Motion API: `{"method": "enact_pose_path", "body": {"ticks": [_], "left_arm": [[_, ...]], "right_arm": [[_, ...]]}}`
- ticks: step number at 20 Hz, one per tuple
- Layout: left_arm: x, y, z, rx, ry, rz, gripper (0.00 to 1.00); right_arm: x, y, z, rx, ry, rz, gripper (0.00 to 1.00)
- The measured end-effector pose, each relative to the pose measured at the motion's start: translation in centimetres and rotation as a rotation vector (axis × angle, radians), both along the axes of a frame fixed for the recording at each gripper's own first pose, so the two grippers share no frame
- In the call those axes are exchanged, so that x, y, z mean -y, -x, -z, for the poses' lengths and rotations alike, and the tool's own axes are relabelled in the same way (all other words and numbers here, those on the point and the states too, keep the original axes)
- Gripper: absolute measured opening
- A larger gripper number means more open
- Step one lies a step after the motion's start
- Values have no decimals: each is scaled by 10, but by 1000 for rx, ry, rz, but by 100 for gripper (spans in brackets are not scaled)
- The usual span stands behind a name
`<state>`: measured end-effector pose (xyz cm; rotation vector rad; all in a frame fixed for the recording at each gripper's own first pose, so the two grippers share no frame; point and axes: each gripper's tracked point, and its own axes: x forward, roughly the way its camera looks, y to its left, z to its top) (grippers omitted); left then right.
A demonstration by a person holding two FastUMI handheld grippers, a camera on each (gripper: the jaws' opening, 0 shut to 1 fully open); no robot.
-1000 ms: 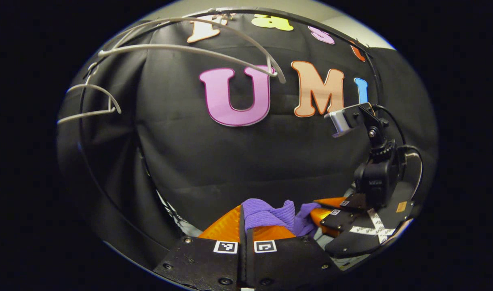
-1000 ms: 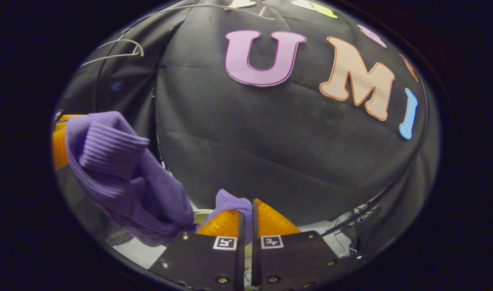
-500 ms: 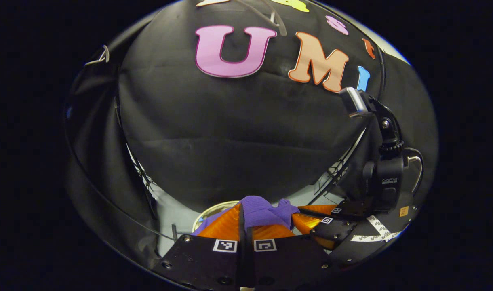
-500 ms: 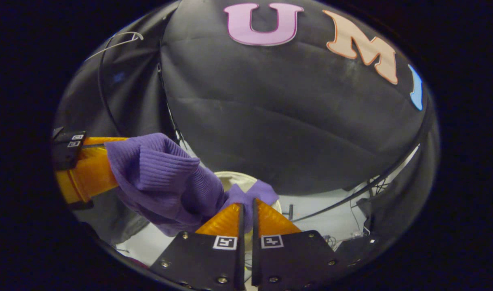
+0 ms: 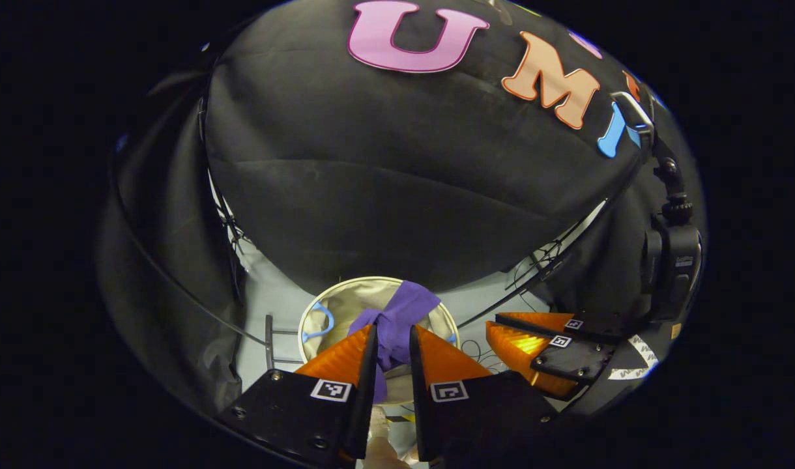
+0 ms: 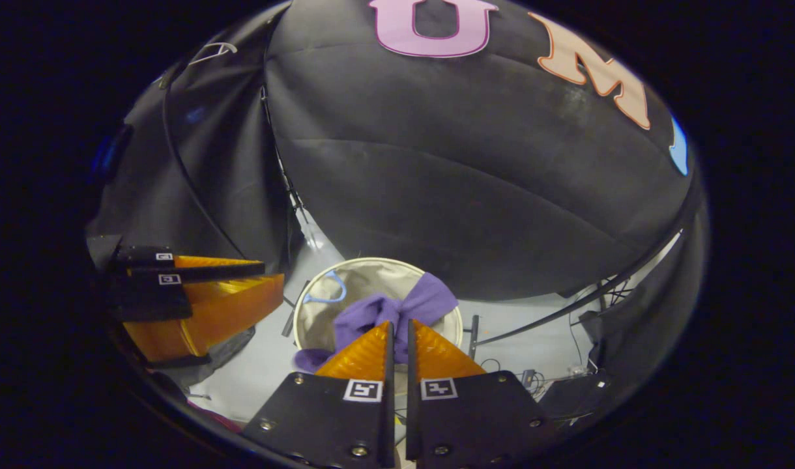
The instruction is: Grasp the clothes on the hanger with both hands and then place them into the laundry hamper below.
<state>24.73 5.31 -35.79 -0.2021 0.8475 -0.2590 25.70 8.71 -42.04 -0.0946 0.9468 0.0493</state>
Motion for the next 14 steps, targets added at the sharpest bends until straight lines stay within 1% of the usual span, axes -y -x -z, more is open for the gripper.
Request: {"method": "enact_pose_path", "body": {"ticks": [8,14], "left_arm": [[0,-1,-3,-7,-4,-8,30],[-5,-3,-4,6,-25,1,30]], "right_arm": [[-5,-3,0,-6,-8,-5,7],[-5,-4,-4,11,-25,11,7]]}}
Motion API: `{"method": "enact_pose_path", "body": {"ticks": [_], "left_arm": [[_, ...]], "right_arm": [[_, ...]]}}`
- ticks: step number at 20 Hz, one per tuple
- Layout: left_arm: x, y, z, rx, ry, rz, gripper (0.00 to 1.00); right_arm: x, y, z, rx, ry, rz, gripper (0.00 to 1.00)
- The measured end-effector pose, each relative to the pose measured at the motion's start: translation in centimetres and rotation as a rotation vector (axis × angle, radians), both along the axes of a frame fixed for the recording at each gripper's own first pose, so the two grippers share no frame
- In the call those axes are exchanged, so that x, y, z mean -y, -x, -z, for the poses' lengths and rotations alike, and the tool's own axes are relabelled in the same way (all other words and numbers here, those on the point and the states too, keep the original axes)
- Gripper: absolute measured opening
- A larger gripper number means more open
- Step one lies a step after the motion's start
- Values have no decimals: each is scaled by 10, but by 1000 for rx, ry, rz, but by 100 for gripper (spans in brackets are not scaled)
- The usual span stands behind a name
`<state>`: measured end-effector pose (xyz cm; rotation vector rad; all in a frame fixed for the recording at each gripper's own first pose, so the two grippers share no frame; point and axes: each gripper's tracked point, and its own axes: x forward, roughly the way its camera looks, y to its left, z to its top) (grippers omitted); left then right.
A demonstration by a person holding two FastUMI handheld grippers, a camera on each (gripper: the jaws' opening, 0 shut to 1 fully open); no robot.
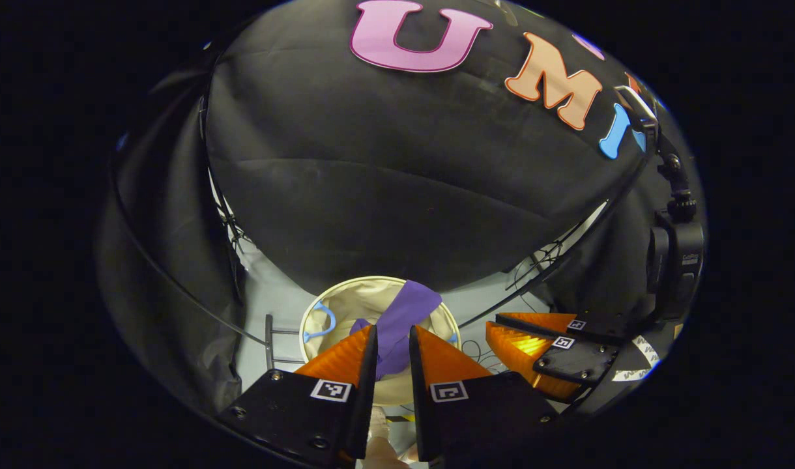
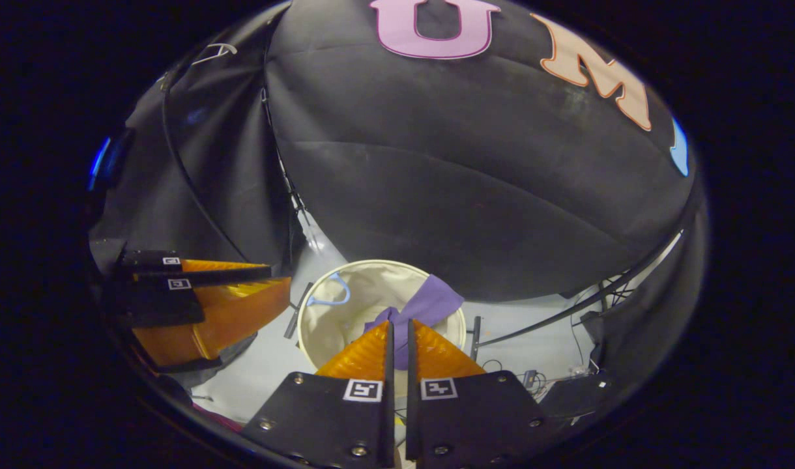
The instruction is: Grasp the clothes on the hanger with both hands and then place them into the laundry hamper below.
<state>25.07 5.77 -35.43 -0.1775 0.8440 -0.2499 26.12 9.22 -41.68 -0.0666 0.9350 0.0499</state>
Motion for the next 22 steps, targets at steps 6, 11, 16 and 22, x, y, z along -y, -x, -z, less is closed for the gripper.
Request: {"method": "enact_pose_path", "body": {"ticks": [6,11,16,22], "left_arm": [[-1,-2,-10,49,-9,11,64],[-1,8,-24,96,-32,-15,97],[4,24,-42,131,-62,-43,98],[12,64,-103,240,-79,-78,98]], "right_arm": [[2,8,-12,29,-26,24,7],[10,21,-29,69,-36,40,48],[35,45,-48,111,-18,82,90],[66,90,-115,240,20,112,100]]}}
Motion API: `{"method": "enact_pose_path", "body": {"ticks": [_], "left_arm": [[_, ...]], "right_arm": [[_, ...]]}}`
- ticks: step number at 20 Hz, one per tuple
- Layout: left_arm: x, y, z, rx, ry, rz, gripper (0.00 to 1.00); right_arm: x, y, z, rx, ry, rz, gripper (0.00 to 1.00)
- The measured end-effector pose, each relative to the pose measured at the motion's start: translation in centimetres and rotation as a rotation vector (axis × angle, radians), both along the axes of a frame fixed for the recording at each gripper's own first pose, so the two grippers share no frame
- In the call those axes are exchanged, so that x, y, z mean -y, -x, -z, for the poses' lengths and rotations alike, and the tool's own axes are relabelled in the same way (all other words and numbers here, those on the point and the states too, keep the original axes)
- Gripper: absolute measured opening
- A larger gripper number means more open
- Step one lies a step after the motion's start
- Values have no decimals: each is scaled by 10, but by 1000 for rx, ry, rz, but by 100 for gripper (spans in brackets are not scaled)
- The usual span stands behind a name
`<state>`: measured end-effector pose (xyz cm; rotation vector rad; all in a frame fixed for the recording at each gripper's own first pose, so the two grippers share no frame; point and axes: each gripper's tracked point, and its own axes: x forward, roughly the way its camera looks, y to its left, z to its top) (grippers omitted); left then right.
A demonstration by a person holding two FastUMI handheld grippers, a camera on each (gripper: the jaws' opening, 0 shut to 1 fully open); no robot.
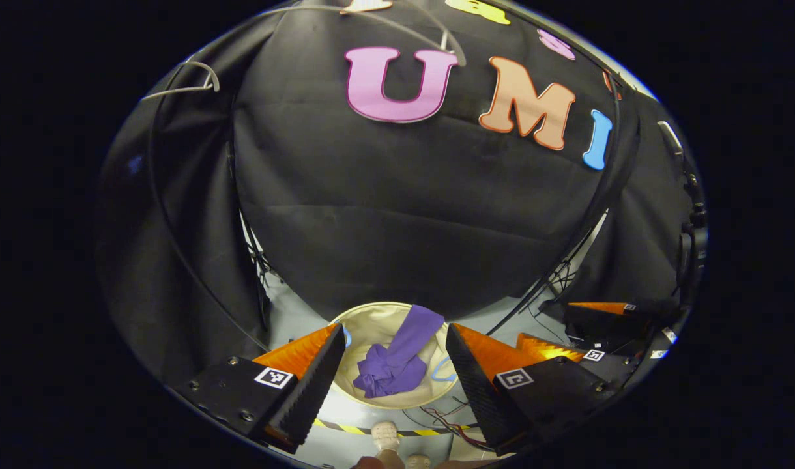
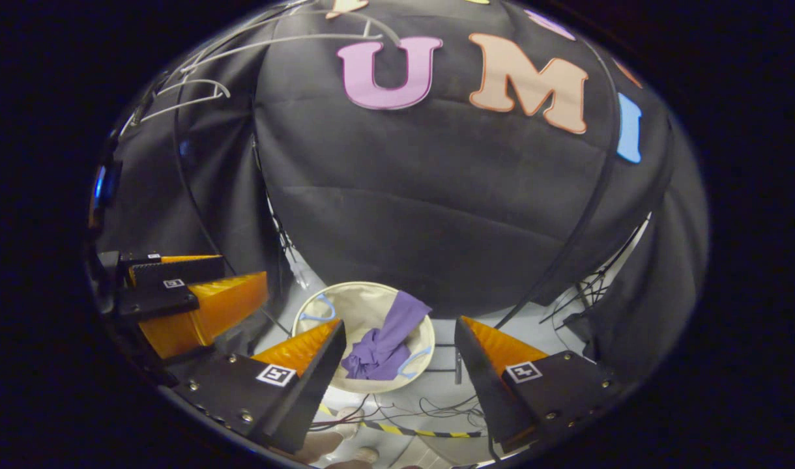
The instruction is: Grasp the clothes on the hanger with both hands and then place them into the laundry hamper below.
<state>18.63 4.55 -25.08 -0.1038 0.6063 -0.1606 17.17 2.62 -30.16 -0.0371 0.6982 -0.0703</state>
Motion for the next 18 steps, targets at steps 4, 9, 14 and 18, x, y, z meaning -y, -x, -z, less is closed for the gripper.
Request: {"method": "enact_pose_path", "body": {"ticks": [4,9,14,18], "left_arm": [[18,34,-78,160,-3,-25,97],[26,79,-175,364,-39,-42,96],[35,129,-255,506,-27,-25,92],[26,165,-288,572,-18,-5,92]], "right_arm": [[24,34,-86,171,33,25,100],[47,89,-200,394,59,73,99],[55,129,-286,555,36,119,97],[58,167,-316,638,40,147,96]]}}
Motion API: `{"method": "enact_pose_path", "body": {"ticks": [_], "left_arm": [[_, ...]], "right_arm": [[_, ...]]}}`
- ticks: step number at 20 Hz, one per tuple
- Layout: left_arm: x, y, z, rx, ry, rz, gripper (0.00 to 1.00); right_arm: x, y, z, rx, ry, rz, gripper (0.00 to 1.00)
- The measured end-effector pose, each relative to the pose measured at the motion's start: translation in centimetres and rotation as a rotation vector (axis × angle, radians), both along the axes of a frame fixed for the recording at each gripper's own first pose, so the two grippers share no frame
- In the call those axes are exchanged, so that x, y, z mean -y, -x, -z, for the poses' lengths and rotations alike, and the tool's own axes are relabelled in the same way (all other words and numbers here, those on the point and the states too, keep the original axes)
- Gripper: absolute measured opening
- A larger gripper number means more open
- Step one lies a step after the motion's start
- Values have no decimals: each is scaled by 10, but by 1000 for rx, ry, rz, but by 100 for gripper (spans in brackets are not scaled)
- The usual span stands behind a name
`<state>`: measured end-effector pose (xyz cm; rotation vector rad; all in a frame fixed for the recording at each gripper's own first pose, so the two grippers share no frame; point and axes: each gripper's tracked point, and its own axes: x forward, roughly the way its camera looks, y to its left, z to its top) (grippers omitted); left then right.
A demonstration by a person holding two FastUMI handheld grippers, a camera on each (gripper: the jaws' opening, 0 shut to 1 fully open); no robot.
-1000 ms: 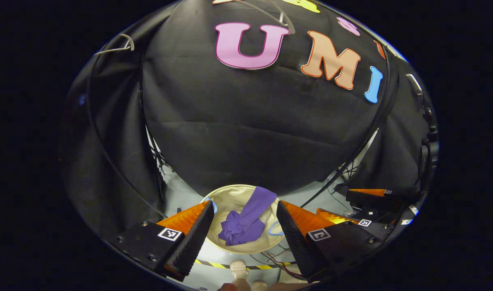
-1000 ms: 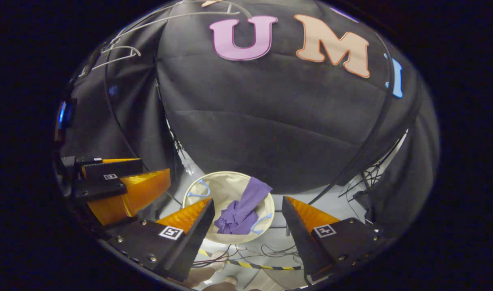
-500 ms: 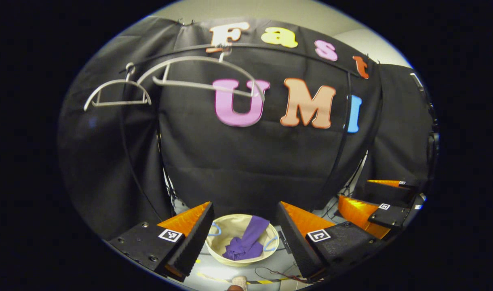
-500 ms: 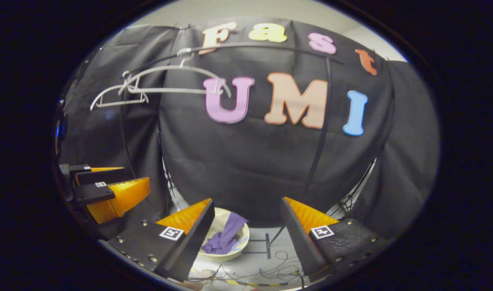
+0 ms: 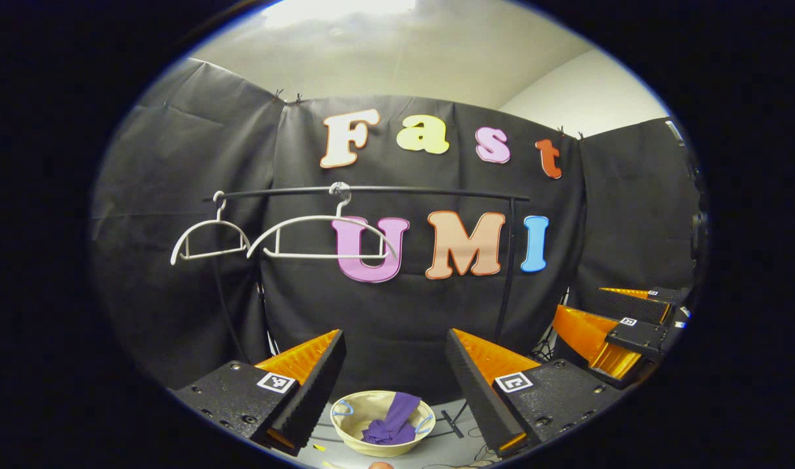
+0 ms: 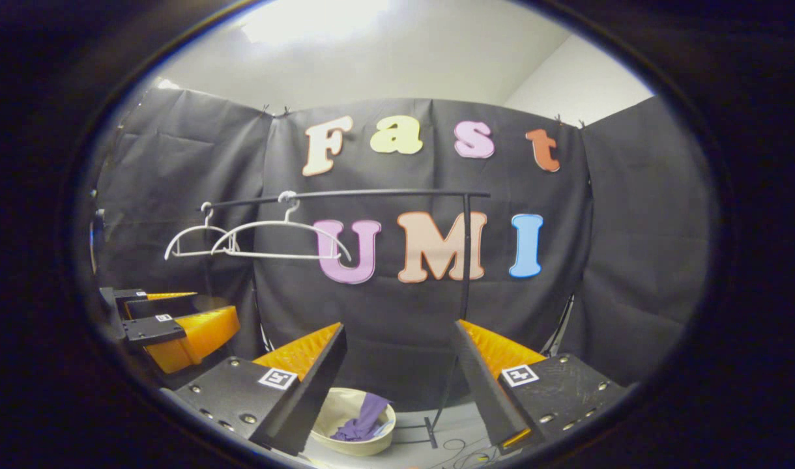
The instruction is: Grasp the clothes on the hanger with both hands and then place them into the laundry hamper below.
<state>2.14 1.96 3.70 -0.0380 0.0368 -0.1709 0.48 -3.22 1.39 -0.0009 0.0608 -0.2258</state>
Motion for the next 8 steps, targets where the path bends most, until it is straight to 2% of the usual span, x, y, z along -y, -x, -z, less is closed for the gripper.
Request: {"method": "enact_pose_path", "body": {"ticks": [8], "left_arm": [[-9,-1,-9,22,-10,56,92]], "right_arm": [[3,21,-22,41,3,88,96]]}}
